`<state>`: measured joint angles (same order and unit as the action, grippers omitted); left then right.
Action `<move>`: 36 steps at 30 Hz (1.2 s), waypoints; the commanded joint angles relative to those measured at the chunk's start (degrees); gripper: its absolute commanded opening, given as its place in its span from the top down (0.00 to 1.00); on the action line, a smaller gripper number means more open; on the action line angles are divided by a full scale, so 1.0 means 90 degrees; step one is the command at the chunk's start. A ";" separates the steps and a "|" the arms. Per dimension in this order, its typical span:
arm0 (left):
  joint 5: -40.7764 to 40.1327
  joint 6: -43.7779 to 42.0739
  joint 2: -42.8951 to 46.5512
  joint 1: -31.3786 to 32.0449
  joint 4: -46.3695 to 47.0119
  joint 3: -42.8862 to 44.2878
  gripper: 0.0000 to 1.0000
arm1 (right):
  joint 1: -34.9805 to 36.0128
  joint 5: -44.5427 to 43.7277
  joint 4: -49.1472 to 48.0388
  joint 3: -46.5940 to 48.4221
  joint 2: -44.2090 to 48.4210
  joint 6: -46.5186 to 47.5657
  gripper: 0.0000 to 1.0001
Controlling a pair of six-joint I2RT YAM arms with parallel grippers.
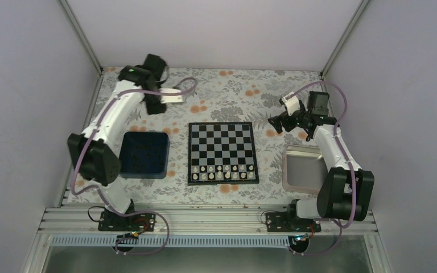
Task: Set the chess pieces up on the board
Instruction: Place the chess piece on the chessboard.
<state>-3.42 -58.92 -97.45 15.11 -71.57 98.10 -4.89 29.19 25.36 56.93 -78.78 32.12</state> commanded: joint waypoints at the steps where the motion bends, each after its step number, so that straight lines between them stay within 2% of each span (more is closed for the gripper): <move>1: 0.0245 0.0499 -0.1048 0.0991 -0.0204 0.1110 0.87 | 0.0026 -0.0138 0.0030 0.0084 -0.0024 -0.0014 0.00; 8: 0.0446 0.0590 -0.3326 0.1953 -0.0463 0.3840 0.87 | -0.0023 -0.0294 0.0121 0.0124 0.0021 -0.0057 0.00; 9: 0.0431 0.0567 -0.3681 0.2041 -0.0584 0.4452 0.87 | -0.0043 -0.0326 0.0121 0.0124 0.0008 -0.0078 0.00; 11: 0.0367 0.0530 -0.4193 0.2217 -0.0686 0.5008 0.87 | -0.0062 -0.0346 0.0128 0.0129 -0.0013 -0.0077 0.00; 18: 0.0364 0.0411 -0.4994 0.2708 -0.0641 0.5378 0.87 | -0.0083 -0.0376 0.0176 0.0168 -0.0145 -0.0090 0.00; 24: 0.0465 0.0405 -0.5029 0.2753 -0.0322 0.5156 0.87 | -0.0096 -0.0377 0.0233 0.0159 -0.0226 -0.0058 0.00; 36: 0.0721 0.0453 -0.5154 0.2898 -0.0517 0.5004 0.86 | -0.0095 -0.0303 0.0370 0.0179 -0.0292 0.0012 0.00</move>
<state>0.99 -54.81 -143.26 40.49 -74.96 143.57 -5.34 26.06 28.18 56.99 -80.79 31.86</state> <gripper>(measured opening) 0.138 0.995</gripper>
